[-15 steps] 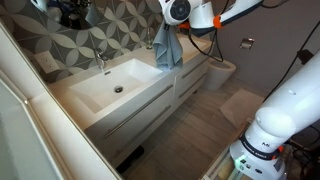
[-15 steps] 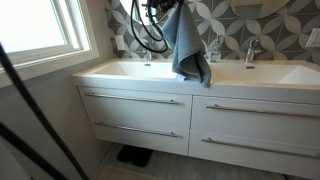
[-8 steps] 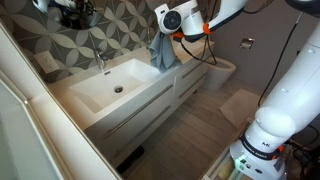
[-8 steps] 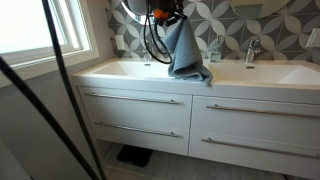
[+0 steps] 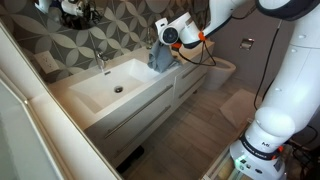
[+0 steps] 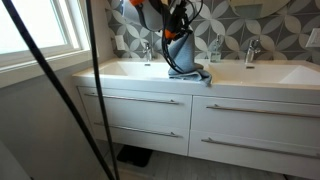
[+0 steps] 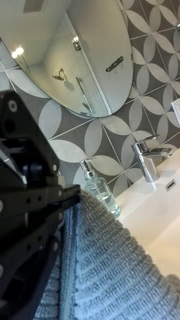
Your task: Put the towel on the counter
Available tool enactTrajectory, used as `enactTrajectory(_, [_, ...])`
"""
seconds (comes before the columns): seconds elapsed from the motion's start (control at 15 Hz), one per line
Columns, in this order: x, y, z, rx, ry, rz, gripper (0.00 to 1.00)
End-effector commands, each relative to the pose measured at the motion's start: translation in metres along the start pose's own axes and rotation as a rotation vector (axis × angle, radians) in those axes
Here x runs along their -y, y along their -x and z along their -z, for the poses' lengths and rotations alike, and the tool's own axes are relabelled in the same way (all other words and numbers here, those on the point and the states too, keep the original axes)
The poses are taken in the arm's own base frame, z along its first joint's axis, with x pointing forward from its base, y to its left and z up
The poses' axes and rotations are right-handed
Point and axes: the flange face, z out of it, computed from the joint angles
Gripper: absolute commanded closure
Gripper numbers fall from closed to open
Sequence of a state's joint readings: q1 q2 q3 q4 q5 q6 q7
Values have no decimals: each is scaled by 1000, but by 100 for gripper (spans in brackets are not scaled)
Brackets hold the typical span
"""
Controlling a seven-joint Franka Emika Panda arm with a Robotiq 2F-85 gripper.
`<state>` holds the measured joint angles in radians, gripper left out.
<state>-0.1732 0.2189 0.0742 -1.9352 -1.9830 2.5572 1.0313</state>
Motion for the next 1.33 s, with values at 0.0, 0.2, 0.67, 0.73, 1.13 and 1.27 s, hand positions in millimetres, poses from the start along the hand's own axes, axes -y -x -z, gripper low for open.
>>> enactTrajectory(0.0, [11,8,-28,-4,51,-18,90])
enactTrajectory(0.2, [10,11,-41,5,97,-39,59])
enactTrajectory(0.67, [-32,4,-23,17,154,-21,12])
enactTrajectory(0.73, [-43,3,-18,35,157,-25,3])
enactTrajectory(1.13, [-106,8,-7,138,252,7,0])
enactTrajectory(1.27, [-104,5,-3,106,160,11,0])
